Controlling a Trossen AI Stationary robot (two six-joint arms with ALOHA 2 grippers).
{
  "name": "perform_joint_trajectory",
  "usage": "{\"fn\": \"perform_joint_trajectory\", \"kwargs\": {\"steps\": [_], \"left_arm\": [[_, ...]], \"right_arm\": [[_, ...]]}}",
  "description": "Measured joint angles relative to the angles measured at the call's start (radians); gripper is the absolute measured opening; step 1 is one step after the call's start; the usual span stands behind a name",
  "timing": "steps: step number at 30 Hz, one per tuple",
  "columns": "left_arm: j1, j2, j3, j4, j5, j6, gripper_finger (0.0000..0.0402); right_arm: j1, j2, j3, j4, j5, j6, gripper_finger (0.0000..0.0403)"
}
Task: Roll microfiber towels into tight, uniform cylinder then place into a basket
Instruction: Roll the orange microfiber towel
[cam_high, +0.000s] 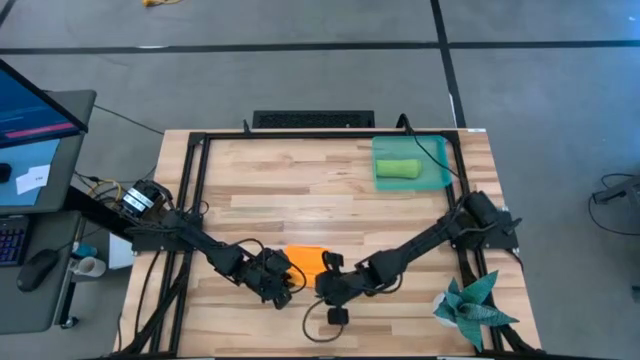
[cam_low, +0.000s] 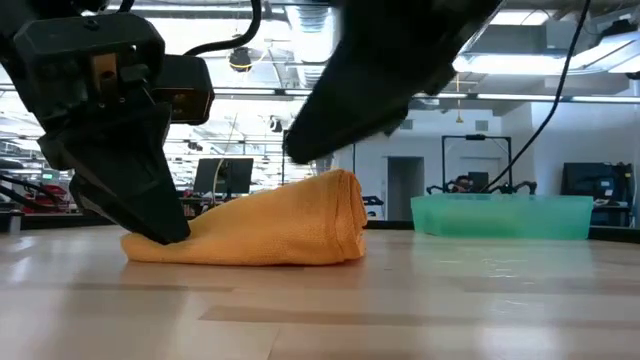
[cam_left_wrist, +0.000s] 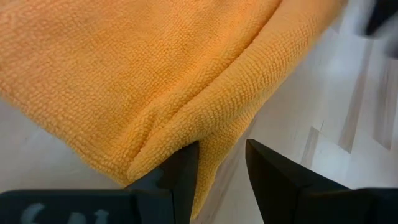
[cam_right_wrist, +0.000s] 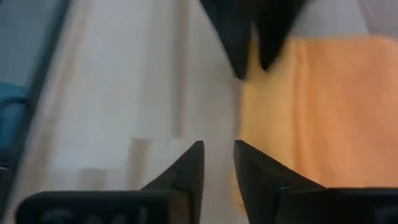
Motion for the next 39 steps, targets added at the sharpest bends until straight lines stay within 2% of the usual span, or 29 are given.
{"fn": "perform_joint_trajectory", "kwargs": {"steps": [7,13,17,24,33,39], "left_arm": [[0.002,0.000,0.000,0.001,0.001,0.004,0.0135],[0.002,0.000,0.000,0.007,0.003,0.053,0.0135],[0.003,-0.005,0.000,0.038,0.001,0.116,0.0135],[-0.004,-0.033,-0.003,0.064,0.007,0.179,0.0135],[-0.049,-0.057,-0.001,0.055,0.046,0.183,0.0135],[-0.104,-0.126,0.038,0.058,-0.056,0.326,0.0135]], "right_arm": [[-0.060,0.014,-0.001,-0.063,-0.014,0.079,0.0049],[-0.074,0.014,0.000,-0.113,-0.015,0.130,0.0009],[-0.067,0.019,0.000,-0.125,-0.015,0.132,0.0007],[-0.073,0.104,0.005,-0.112,-0.012,0.158,0.0018],[-0.070,0.062,-0.002,-0.169,-0.016,0.164,0.0016],[-0.069,0.054,-0.003,-0.185,-0.019,0.161,0.0013]]}}
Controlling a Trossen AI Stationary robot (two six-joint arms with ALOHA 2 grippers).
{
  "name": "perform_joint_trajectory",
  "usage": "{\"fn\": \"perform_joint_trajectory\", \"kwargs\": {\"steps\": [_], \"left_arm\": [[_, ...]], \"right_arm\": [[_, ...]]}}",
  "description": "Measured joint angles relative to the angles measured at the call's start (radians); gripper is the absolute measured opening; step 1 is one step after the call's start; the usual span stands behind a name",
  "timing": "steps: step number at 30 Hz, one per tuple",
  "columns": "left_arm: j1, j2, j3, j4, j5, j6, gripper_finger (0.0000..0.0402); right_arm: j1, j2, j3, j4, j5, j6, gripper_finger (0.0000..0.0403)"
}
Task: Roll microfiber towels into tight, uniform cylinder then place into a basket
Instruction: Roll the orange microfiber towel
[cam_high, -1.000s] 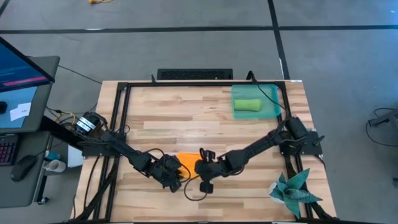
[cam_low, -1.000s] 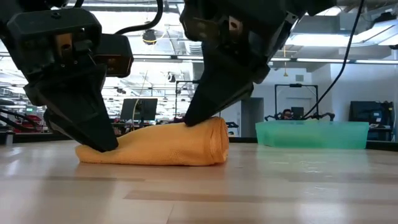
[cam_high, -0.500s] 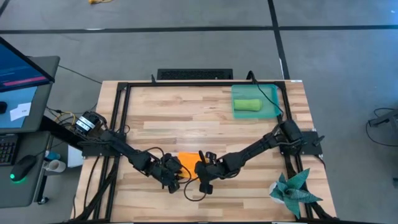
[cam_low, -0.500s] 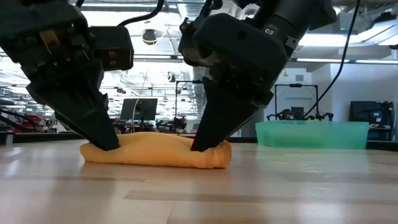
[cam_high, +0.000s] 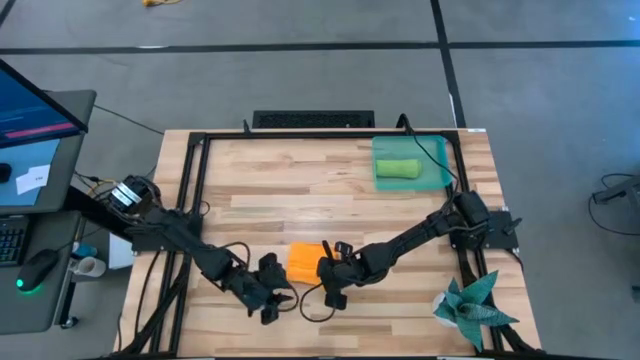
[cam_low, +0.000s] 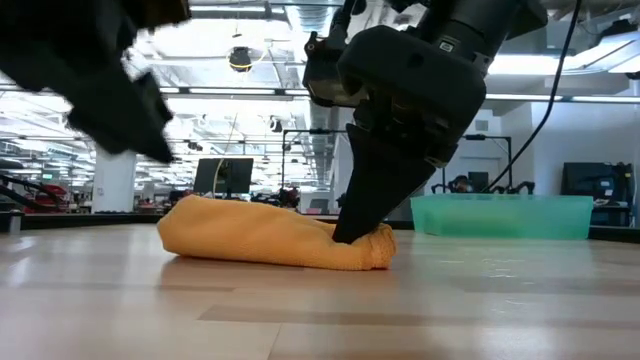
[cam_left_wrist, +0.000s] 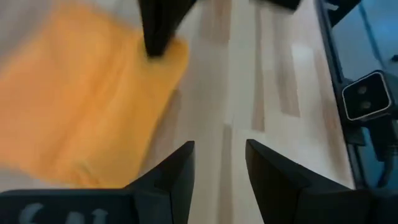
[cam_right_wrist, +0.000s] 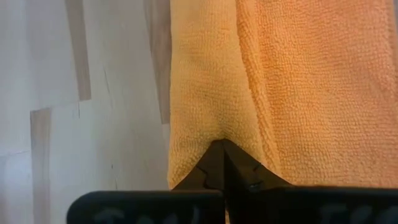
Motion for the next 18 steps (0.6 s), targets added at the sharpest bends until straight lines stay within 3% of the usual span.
{"fn": "perform_joint_trajectory", "kwargs": {"steps": [3,6,11,18], "left_arm": [[-0.016,-0.012,0.011,0.029,-0.076,0.149,0.0135],[-0.005,0.007,0.012,0.061,-0.086,0.244,0.0135],[0.050,0.083,0.013,0.092,-0.003,0.279,0.0135],[0.131,0.136,0.012,0.069,0.014,0.245,0.0135]], "right_arm": [[-0.008,0.000,0.000,-0.001,-0.001,0.001,0.0013],[-0.012,0.000,0.000,-0.002,-0.007,0.010,0.0015],[-0.012,0.000,0.000,-0.001,-0.006,0.015,0.0014],[-0.012,-0.001,0.001,-0.002,-0.004,0.015,0.0015]]}}
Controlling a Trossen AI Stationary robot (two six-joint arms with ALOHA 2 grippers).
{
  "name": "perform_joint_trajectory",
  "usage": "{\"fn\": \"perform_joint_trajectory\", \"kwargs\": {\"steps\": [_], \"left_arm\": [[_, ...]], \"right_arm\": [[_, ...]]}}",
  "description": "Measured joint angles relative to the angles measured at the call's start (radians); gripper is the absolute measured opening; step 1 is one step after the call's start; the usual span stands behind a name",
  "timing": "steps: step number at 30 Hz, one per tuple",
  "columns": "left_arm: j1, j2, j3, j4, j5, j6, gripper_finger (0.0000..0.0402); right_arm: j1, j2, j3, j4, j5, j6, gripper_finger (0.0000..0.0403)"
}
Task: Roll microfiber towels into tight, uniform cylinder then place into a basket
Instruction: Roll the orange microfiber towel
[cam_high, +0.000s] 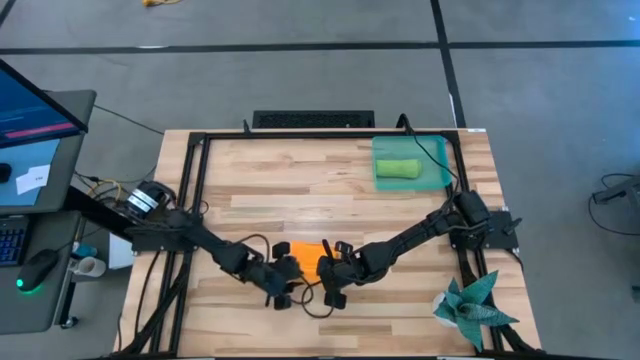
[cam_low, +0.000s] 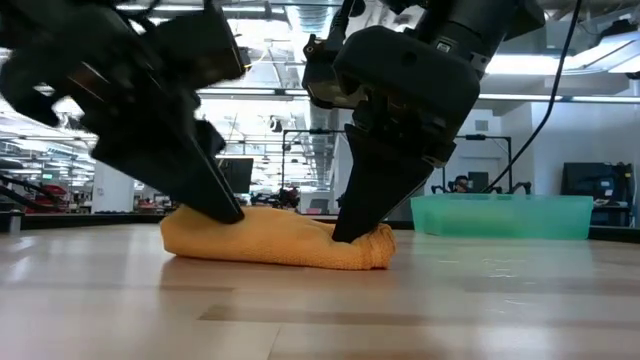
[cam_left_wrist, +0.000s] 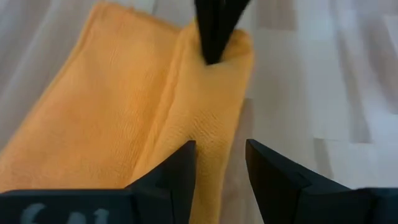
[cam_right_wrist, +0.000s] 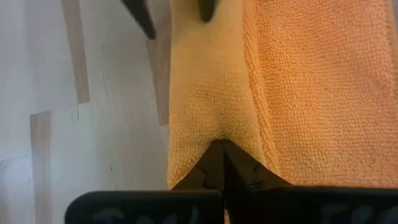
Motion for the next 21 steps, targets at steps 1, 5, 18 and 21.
{"fn": "perform_joint_trajectory", "kwargs": {"steps": [1,5,18,21], "left_arm": [[0.010,0.005,0.001,-0.006,0.004,-0.016,0.0135],[0.042,0.005,0.003,-0.070,-0.003,-0.144,0.0135],[0.048,0.003,0.003,-0.125,0.051,-0.333,0.0135],[0.050,0.003,0.003,-0.137,0.052,-0.344,0.0135]], "right_arm": [[0.002,0.000,0.000,0.000,0.000,0.000,0.0016],[0.005,0.000,0.000,0.003,-0.011,0.000,0.0019],[0.000,-0.001,0.001,0.012,-0.050,0.000,0.0043],[0.001,-0.001,0.001,0.023,-0.043,0.000,0.0065]]}}
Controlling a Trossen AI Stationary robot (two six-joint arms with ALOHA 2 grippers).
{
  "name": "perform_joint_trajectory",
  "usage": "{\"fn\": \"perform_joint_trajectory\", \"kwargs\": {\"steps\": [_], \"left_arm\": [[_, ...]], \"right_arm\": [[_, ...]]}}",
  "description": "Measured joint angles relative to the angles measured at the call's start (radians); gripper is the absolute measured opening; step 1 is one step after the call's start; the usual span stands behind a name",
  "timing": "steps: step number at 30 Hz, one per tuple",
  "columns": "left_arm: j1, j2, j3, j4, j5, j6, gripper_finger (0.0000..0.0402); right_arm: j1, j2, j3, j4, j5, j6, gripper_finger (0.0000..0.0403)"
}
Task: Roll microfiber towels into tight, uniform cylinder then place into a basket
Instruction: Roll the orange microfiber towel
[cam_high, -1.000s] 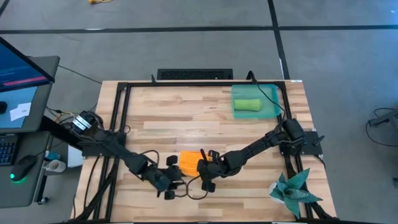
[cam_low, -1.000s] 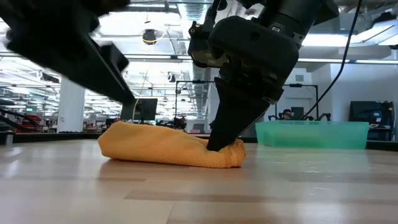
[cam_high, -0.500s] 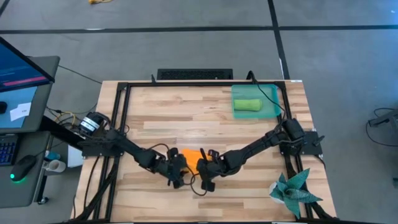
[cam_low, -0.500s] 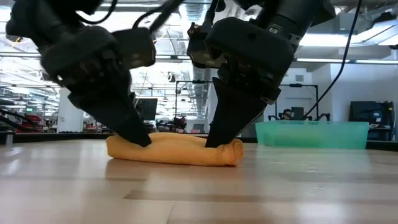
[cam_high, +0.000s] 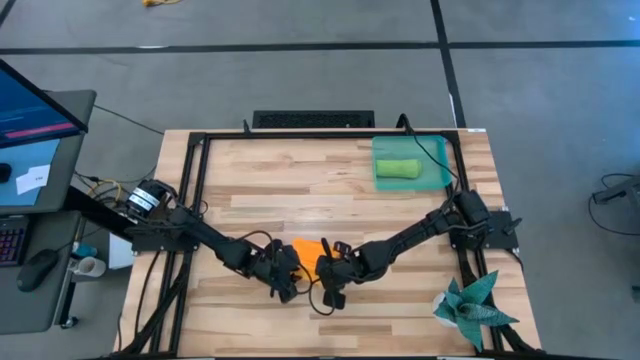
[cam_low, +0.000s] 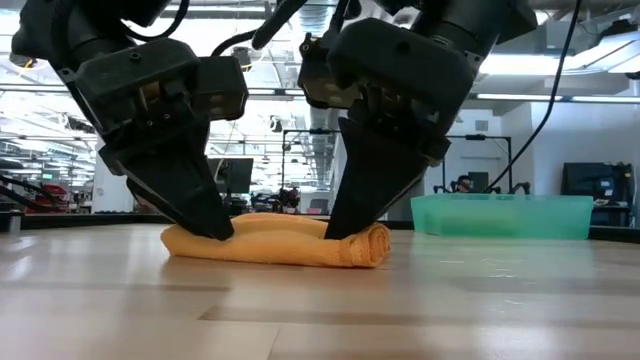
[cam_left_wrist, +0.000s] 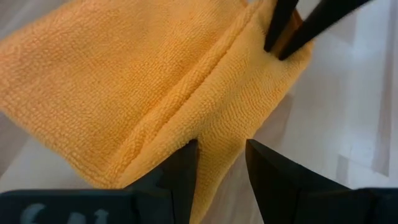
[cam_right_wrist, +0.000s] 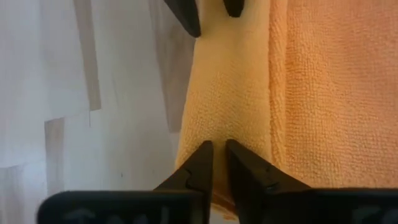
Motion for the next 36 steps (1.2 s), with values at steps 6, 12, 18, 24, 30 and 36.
{"fn": "perform_joint_trajectory", "kwargs": {"steps": [6,12,18,24,30,36], "left_arm": [[0.007,0.000,-0.001,-0.005,0.002,-0.007,0.0135],[0.019,0.000,-0.002,-0.009,0.018,-0.008,0.0135],[0.023,0.000,-0.002,-0.012,0.020,-0.033,0.0135],[0.023,0.001,-0.003,-0.004,0.018,-0.033,0.0135],[0.023,0.001,-0.003,-0.002,0.018,-0.044,0.0135],[0.024,0.002,-0.003,-0.003,0.019,-0.049,0.0135]], "right_arm": [[0.001,0.000,0.049,-0.089,0.018,-0.052,0.0100],[0.014,-0.004,0.154,-0.333,0.104,-0.108,0.0108],[0.071,-0.100,0.146,-0.455,0.276,-0.176,0.0108],[0.172,-0.176,0.045,-0.333,0.474,-0.167,0.0108],[0.207,-0.112,-0.013,-0.089,0.492,-0.335,0.0108],[0.198,-0.034,0.001,0.004,0.489,-0.556,0.0112]]}}
